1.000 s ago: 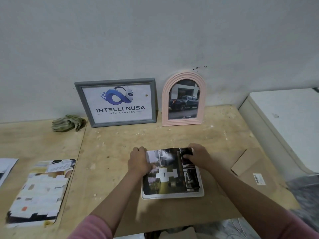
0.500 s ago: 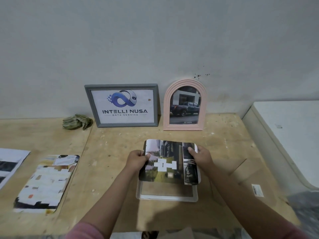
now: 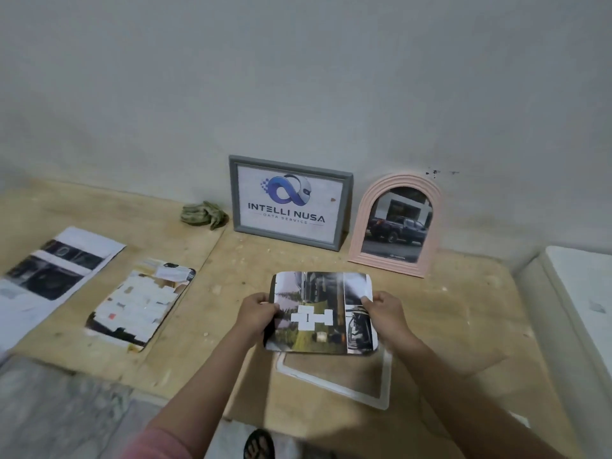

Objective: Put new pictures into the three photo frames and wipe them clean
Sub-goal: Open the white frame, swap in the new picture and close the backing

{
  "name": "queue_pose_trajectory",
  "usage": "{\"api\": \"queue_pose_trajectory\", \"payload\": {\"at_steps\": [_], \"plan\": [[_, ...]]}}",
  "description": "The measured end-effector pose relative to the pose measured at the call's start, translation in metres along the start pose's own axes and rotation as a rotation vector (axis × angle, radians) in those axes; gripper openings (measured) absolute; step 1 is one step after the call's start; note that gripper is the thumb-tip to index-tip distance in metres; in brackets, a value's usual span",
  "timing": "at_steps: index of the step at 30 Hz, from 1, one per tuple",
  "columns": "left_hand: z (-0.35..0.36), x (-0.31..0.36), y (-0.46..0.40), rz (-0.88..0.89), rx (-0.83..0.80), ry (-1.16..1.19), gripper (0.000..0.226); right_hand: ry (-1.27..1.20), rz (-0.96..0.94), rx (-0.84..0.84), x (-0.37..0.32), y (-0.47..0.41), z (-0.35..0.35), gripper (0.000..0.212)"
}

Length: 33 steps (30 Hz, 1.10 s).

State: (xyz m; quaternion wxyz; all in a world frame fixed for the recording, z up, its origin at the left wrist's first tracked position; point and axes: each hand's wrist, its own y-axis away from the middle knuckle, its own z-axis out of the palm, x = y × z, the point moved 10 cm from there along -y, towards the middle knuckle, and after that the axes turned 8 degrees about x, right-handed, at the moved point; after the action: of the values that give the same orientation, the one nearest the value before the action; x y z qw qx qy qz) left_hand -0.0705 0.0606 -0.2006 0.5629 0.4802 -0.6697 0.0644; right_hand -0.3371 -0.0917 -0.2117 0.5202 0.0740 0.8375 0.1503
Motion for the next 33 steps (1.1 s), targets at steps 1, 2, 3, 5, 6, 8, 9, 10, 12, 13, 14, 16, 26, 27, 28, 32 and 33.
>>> {"api": "queue_pose_trajectory", "payload": {"at_steps": [1, 2, 3, 5, 6, 8, 9, 10, 12, 13, 14, 16, 26, 27, 28, 32, 33], "plan": [[-0.015, -0.005, -0.003, -0.008, 0.026, 0.005, 0.026, 0.012, -0.006, -0.013, -0.007, 0.000, 0.014, 0.013], [-0.025, -0.008, -0.005, -0.019, 0.041, 0.008, 0.027, 0.007, -0.007, -0.021, -0.013, -0.001, 0.024, 0.013], [-0.051, -0.016, -0.009, -0.041, 0.081, 0.014, 0.027, 0.010, -0.024, -0.052, -0.024, 0.003, 0.049, 0.014], [-0.094, -0.028, -0.020, -0.071, 0.133, 0.022, 0.028, 0.023, -0.063, -0.094, -0.050, 0.016, 0.092, 0.017], [-0.124, -0.035, -0.028, -0.079, 0.164, 0.029, 0.031, 0.034, -0.094, -0.127, -0.066, 0.023, 0.123, 0.017], [-0.175, -0.047, -0.043, -0.088, 0.206, 0.025, 0.035, 0.054, -0.151, -0.189, -0.095, 0.039, 0.178, 0.013], [-0.202, -0.050, -0.051, -0.088, 0.224, 0.022, 0.035, 0.051, -0.169, -0.222, -0.108, 0.047, 0.208, 0.009], [-0.223, -0.054, -0.058, -0.093, 0.235, 0.021, 0.034, 0.042, -0.159, -0.248, -0.117, 0.054, 0.231, 0.005], [-0.285, -0.065, -0.076, -0.116, 0.301, 0.030, 0.038, 0.066, -0.142, -0.339, -0.139, 0.075, 0.297, 0.008], [-0.308, -0.070, -0.082, -0.119, 0.318, 0.019, 0.039, 0.100, -0.141, -0.396, -0.150, 0.087, 0.325, 0.014], [-0.328, -0.077, -0.088, -0.133, 0.323, 0.002, 0.039, 0.116, -0.136, -0.452, -0.159, 0.098, 0.351, 0.022], [-0.377, -0.089, -0.104, -0.168, 0.348, 0.009, 0.037, 0.152, -0.142, -0.533, -0.183, 0.119, 0.409, 0.035], [-0.507, -0.122, -0.164, -0.287, 0.591, 0.108, 0.022, 0.368, -0.498, -0.499, -0.284, 0.144, 0.586, 0.036], [-0.515, -0.124, -0.170, -0.290, 0.624, 0.089, 0.024, 0.389, -0.526, -0.511, -0.290, 0.144, 0.602, 0.038], [-0.521, -0.124, -0.175, -0.289, 0.654, 0.063, 0.025, 0.404, -0.555, -0.523, -0.296, 0.144, 0.616, 0.040], [-0.540, -0.115, -0.200, -0.257, 0.725, -0.056, 0.020, 0.472, -0.635, -0.564, -0.310, 0.137, 0.672, 0.043], [-0.542, -0.111, -0.203, -0.237, 0.732, -0.080, 0.015, 0.486, -0.656, -0.574, -0.311, 0.137, 0.679, 0.044]]}}
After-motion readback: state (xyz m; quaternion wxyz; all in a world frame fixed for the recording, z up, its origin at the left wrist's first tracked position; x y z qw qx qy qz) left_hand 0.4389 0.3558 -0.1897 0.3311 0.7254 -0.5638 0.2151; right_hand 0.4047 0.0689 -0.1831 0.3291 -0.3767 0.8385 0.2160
